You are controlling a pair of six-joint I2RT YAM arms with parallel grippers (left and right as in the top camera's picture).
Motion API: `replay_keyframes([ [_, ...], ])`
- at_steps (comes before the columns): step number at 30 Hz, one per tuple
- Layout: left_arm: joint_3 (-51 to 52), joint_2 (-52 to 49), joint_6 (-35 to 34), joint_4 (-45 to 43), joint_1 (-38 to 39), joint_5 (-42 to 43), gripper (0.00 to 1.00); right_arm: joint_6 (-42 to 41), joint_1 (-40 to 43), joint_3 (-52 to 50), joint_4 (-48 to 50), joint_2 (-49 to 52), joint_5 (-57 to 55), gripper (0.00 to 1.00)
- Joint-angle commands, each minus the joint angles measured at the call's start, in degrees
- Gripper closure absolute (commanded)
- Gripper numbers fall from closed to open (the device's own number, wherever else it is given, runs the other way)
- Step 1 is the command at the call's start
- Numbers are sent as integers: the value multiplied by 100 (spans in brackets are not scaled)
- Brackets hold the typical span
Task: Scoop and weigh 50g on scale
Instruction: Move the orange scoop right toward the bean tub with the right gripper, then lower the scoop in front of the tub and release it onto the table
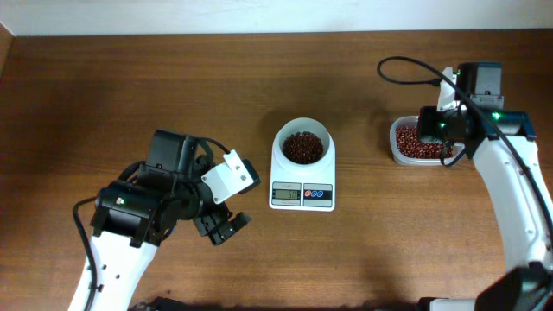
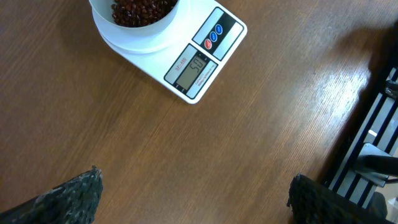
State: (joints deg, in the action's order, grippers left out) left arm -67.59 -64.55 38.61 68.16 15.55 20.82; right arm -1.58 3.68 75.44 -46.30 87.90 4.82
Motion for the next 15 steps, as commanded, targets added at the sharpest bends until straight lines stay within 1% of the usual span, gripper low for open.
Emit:
replay_keyframes([
  [1, 11, 39, 26, 7, -33, 83, 1, -225, -28, 68, 24, -505, 1005, 96],
  [4, 11, 39, 26, 7, -33, 83, 1, -599, -31, 68, 9, -815, 1003, 96],
  [6, 11, 39, 26, 7, -33, 83, 1, -684, -31, 68, -221, -1115, 999, 96],
  [9, 11, 39, 26, 7, -33, 83, 1, -688, -28, 66, -1261, -1471, 999, 96],
  [11, 11, 39, 26, 7, -33, 83, 1, -796, -28, 66, -2133, -1646, 1005, 96],
  [14, 11, 39, 26, 7, -33, 83, 1, -828, -24, 66, -2638, -1915, 999, 96],
  [15, 11, 39, 26, 7, -33, 83, 1, -994, 15, 66, -2791, -2020, 977, 96],
])
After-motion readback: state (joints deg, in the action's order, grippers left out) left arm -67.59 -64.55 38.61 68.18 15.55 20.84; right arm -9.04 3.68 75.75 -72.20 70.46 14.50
